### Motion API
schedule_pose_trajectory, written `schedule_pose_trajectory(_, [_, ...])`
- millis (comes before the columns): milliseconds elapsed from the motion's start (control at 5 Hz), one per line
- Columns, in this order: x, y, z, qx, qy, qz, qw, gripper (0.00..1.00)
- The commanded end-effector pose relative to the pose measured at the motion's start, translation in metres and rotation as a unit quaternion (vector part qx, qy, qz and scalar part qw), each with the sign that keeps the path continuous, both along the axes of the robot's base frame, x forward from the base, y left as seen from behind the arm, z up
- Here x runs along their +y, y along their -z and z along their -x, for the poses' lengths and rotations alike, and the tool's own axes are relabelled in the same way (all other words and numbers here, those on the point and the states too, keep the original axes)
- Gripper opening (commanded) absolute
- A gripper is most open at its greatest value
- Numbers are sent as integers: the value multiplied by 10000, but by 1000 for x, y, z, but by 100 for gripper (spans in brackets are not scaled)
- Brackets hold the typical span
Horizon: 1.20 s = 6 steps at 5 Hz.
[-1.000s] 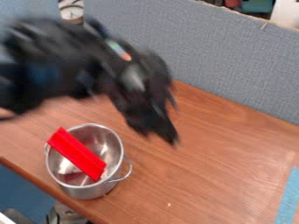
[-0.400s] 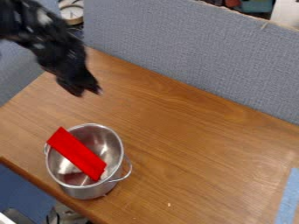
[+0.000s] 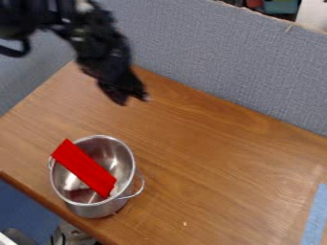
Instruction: Put the red object in the metal pot
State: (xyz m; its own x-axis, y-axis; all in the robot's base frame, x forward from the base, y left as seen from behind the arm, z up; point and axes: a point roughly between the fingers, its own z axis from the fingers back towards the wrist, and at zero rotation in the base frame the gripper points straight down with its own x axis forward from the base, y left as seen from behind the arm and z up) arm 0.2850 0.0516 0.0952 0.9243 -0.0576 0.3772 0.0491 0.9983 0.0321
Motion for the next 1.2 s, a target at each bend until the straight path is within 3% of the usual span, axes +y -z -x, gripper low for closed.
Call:
schedule_pose_trajectory(0, [-47, -8, 3, -155, 164, -13, 9997, 0])
schedule_pose_trajectory(200, [-44, -6, 10, -74, -312, -59, 9995, 0])
schedule_pose_trajectory(400, [-36, 19, 8, 210, -725, -115, 9971, 0])
schedule_pose_trajectory(600, [-40, 12, 1, 25, -1113, -17, 9938, 0])
schedule_pose_trajectory(800, [-34, 23, 20, 241, -1141, -45, 9932, 0])
schedule_pose_trajectory(1000, [-29, 33, 39, 336, -1215, -69, 9920, 0])
